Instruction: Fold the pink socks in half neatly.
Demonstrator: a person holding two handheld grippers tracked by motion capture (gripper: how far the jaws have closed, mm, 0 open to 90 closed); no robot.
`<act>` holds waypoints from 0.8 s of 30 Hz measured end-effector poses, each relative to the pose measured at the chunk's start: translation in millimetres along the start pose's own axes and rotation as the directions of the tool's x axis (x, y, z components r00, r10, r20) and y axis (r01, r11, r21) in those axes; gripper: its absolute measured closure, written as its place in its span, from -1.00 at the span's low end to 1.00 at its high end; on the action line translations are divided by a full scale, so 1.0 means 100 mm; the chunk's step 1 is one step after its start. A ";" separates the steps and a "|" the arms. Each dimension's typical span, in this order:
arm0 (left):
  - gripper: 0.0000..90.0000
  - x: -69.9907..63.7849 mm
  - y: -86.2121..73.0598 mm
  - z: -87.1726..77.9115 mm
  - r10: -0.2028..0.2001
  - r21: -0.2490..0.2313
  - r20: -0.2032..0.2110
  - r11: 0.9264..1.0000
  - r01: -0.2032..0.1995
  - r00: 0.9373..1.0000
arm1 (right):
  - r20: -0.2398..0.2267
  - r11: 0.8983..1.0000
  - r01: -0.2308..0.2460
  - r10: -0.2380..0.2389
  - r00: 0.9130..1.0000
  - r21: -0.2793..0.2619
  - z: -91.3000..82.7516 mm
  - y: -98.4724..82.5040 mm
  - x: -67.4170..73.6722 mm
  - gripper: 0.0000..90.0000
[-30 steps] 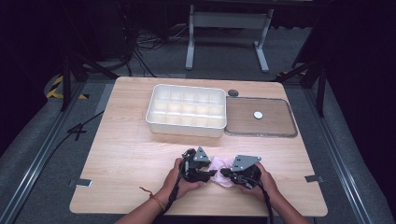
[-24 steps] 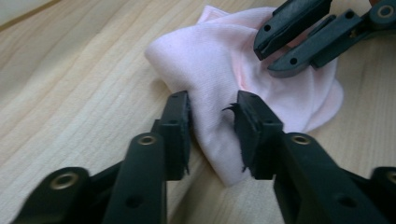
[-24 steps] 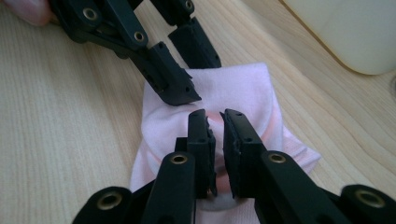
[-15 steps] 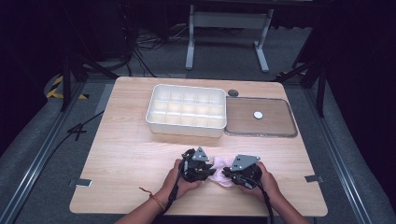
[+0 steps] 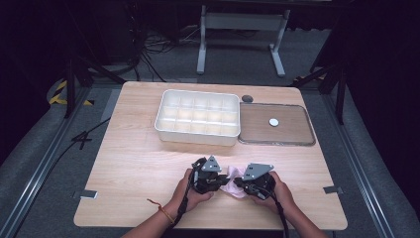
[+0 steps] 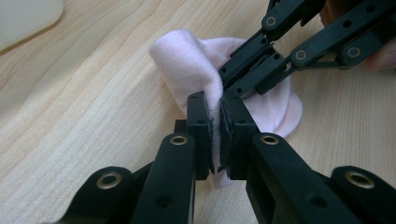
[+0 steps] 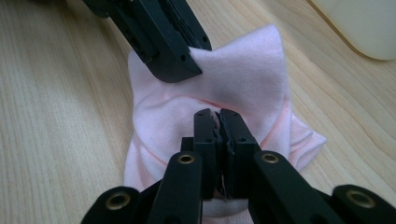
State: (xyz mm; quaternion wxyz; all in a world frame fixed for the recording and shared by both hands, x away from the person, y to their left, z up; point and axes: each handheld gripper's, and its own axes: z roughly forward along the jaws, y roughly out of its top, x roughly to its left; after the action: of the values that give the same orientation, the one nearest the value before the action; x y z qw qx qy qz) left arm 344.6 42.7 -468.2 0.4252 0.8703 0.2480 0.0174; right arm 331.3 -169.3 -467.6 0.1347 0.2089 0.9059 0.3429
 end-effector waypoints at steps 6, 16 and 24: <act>0.85 -0.01 0.02 -0.05 0.009 -0.009 -0.009 1.000 -0.009 1.000 | 0.005 1.000 0.003 -0.003 1.000 -0.002 0.04 0.05 0.02 0.91; 0.85 0.03 0.02 -0.12 0.014 -0.008 -0.036 1.000 -0.014 0.999 | 0.003 0.999 -0.017 0.017 1.000 -0.041 0.02 0.11 0.00 0.75; 0.85 0.03 0.03 -0.13 0.005 -0.009 -0.043 1.000 -0.005 0.999 | 0.047 0.998 -0.047 0.049 0.998 -0.041 -0.16 0.02 -0.12 0.76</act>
State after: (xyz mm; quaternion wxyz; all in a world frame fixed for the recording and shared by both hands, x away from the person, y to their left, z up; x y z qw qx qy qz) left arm 345.7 52.1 -458.9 0.4235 0.8685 0.2547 0.0381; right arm 336.0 -182.1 -453.7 0.1525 0.2359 0.8901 0.3589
